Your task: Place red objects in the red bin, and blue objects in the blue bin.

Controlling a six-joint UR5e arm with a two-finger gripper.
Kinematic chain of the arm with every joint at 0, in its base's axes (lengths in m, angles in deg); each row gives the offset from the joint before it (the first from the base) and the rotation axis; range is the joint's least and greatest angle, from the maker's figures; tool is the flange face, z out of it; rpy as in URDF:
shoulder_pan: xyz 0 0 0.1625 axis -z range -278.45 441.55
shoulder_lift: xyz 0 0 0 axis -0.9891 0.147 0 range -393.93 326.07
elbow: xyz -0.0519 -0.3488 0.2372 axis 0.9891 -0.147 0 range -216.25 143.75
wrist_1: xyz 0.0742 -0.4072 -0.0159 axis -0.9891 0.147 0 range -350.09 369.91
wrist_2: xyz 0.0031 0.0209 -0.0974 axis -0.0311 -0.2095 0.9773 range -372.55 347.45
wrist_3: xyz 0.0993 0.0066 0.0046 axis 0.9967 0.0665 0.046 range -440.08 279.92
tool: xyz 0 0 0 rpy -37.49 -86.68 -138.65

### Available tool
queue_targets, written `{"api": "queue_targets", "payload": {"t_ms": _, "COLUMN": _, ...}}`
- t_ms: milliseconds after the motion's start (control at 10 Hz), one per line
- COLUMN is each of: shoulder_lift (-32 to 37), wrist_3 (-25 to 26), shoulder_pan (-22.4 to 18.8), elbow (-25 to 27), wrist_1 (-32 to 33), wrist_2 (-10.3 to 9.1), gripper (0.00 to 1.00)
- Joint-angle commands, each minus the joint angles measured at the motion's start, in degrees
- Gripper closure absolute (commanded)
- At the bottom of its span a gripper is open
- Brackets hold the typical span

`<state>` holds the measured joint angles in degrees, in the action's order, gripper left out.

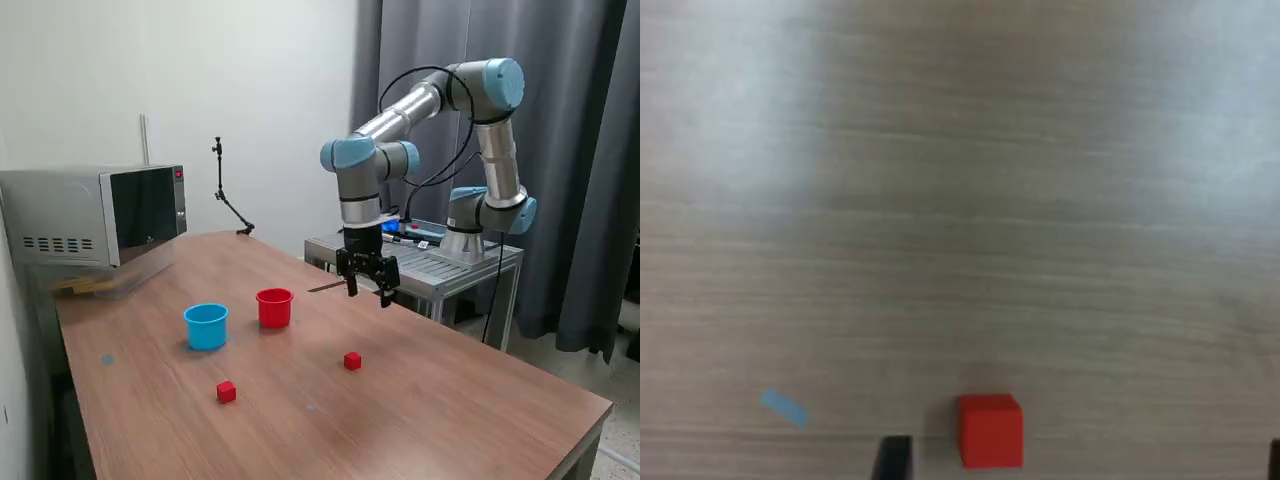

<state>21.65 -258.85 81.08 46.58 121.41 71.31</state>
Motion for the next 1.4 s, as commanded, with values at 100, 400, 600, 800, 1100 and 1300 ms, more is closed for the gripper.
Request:
{"api": "queue_targets", "payload": {"t_ms": 100, "shoulder_lift": -2.48, "wrist_3": -0.09, "shoulder_pan": -0.06, "elbow": 1.81, "wrist_1": 6.52, "wrist_2": -0.01, "gripper": 0.0}}
{"api": "queue_targets", "payload": {"t_ms": 400, "shoulder_lift": -5.2, "wrist_3": -0.18, "shoulder_pan": -0.59, "elbow": 2.16, "wrist_1": 10.21, "wrist_2": -0.01, "gripper": 0.0}}
{"api": "queue_targets", "payload": {"t_ms": 600, "shoulder_lift": -6.35, "wrist_3": -0.27, "shoulder_pan": -0.67, "elbow": 2.07, "wrist_1": 11.8, "wrist_2": -0.01, "gripper": 0.0}}
{"api": "queue_targets", "payload": {"t_ms": 800, "shoulder_lift": -7.58, "wrist_3": -0.35, "shoulder_pan": -0.67, "elbow": 2.16, "wrist_1": 12.07, "wrist_2": -0.01, "gripper": 0.0}}
{"api": "queue_targets", "payload": {"t_ms": 1100, "shoulder_lift": -8.99, "wrist_3": -0.35, "shoulder_pan": -0.67, "elbow": 1.9, "wrist_1": 13.11, "wrist_2": -0.01, "gripper": 0.0}}
{"api": "queue_targets", "payload": {"t_ms": 1300, "shoulder_lift": -10.66, "wrist_3": -1.58, "shoulder_pan": -0.67, "elbow": 1.29, "wrist_1": 14.18, "wrist_2": -0.01, "gripper": 0.0}}
